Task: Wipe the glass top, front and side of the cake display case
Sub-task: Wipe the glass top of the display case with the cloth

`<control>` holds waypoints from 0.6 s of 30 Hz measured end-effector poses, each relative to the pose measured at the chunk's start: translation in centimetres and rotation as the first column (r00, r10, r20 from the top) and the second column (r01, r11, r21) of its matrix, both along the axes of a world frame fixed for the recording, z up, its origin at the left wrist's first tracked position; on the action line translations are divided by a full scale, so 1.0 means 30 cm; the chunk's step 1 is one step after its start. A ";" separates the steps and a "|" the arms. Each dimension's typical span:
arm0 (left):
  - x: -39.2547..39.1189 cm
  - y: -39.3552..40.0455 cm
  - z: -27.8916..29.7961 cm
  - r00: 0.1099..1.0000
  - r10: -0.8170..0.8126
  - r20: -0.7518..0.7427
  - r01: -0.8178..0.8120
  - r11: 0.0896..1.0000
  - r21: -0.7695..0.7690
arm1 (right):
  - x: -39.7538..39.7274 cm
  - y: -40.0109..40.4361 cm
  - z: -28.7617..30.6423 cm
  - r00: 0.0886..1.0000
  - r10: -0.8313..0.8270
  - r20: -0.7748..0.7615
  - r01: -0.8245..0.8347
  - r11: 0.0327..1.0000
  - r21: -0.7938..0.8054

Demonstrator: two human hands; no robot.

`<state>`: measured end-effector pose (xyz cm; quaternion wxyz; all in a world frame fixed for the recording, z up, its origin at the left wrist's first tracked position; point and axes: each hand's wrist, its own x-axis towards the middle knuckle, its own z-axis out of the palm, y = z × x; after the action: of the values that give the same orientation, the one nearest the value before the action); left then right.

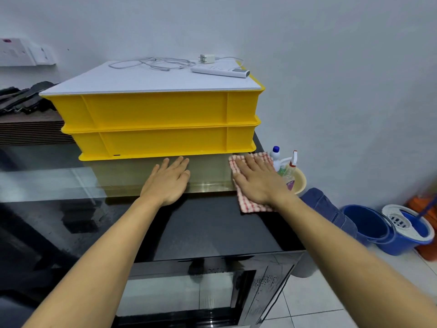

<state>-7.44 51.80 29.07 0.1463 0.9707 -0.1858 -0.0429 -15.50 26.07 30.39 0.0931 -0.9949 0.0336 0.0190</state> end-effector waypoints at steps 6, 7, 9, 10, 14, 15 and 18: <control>0.035 0.024 0.003 0.998 -0.055 -0.015 0.055 0.998 0.011 | -0.223 0.279 -0.022 0.894 0.443 0.072 -0.444 0.896 -0.009; 0.042 0.039 0.006 0.997 -0.076 -0.026 0.076 0.997 0.011 | -0.234 0.239 -0.017 0.886 0.460 0.063 -0.461 0.888 0.003; 0.045 0.061 0.009 0.993 -0.113 -0.028 0.113 0.993 0.017 | -0.168 0.111 -0.016 0.938 0.345 0.026 -0.345 0.939 -0.008; 0.041 0.065 0.008 0.992 -0.122 -0.021 0.123 0.992 0.023 | -0.115 0.045 -0.012 0.971 0.238 0.008 -0.238 0.971 -0.023; 0.038 0.060 0.005 0.992 -0.123 0.000 0.123 0.992 0.006 | -0.013 0.077 0.003 1.000 0.000 0.015 0.001 1.000 -0.031; 0.041 0.060 0.002 0.993 -0.120 -0.002 0.120 0.993 -0.004 | -0.042 0.156 -0.003 0.996 0.083 0.037 -0.081 0.995 -0.054; 0.052 0.066 -0.001 0.994 -0.109 -0.013 0.109 0.994 -0.026 | -0.223 0.324 -0.014 0.874 0.482 0.064 -0.480 0.876 -0.037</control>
<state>-5.87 53.79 29.05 0.1572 0.9568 -0.2380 -0.0557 -22.18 35.79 29.98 0.0765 -0.9730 -0.2178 0.0056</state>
